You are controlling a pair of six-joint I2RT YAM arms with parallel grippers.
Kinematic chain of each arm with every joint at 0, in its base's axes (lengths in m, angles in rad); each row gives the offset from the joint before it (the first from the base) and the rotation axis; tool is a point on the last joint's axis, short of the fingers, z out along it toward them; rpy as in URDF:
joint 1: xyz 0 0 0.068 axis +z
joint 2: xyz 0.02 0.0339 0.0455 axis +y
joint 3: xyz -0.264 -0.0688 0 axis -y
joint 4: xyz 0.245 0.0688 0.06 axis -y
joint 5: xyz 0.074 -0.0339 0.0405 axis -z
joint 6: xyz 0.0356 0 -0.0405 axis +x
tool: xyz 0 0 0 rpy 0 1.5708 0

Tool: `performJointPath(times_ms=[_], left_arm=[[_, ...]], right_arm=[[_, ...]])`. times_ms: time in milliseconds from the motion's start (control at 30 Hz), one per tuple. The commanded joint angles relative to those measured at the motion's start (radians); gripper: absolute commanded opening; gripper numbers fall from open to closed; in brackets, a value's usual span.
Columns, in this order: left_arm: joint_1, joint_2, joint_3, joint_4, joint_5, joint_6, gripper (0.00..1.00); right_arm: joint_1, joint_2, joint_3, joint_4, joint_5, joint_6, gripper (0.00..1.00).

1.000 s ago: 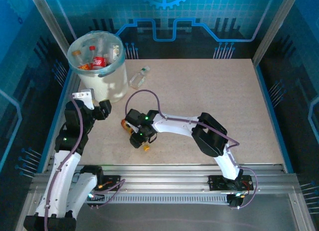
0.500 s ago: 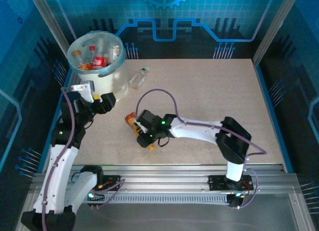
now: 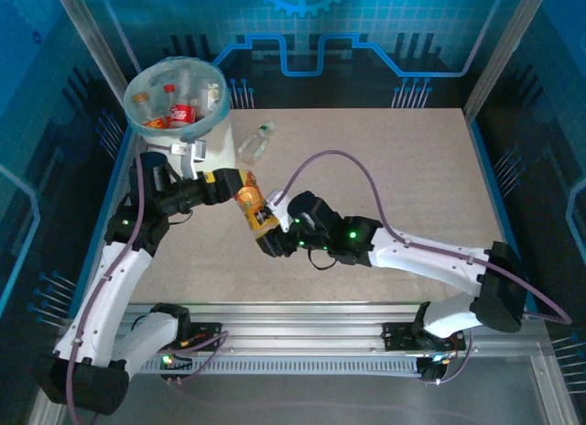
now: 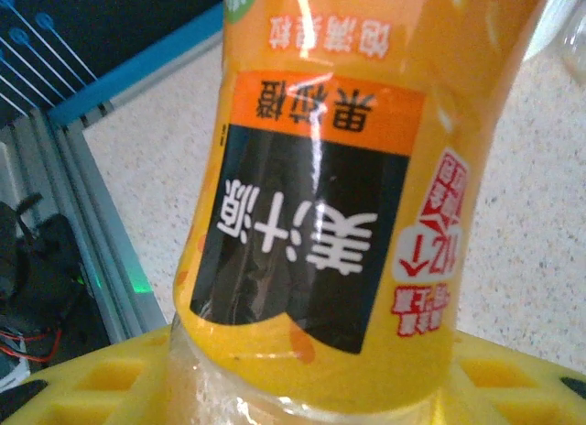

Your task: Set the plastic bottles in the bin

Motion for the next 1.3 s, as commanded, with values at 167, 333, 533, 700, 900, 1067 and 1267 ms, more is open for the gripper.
performJointPath(times_ms=[167, 333, 533, 700, 900, 1067, 1267], left_arm=[[-0.086, 0.019, -0.026, 0.096, 0.072, -0.007, 0.78], [-0.127, 0.053, -0.008, 0.11, 0.079, -0.001, 0.75], [-0.147, 0.088, 0.025, 0.107, 0.082, 0.007, 0.83], [-0.154, 0.1, 0.022, 0.133, 0.053, -0.001, 0.83], [-0.174, 0.122, 0.028, 0.129, 0.028, 0.003, 0.84], [-0.197, 0.136, 0.02, 0.131, 0.0, 0.004, 0.84], [-0.255, 0.15, 0.034, 0.13, -0.011, -0.017, 0.73]], right_arm=[[0.011, -0.106, -0.09, 0.19, -0.03, -0.044, 0.55], [0.011, -0.121, -0.098, 0.198, -0.028, -0.049, 0.55], [0.009, -0.169, -0.137, 0.227, 0.004, -0.038, 0.55], [0.009, -0.194, -0.154, 0.217, 0.021, -0.064, 0.55], [0.009, -0.241, -0.201, 0.233, 0.025, -0.053, 0.55], [0.009, -0.279, -0.254, 0.246, 0.043, -0.048, 0.55], [0.008, -0.311, -0.275, 0.242, 0.046, -0.048, 0.55]])
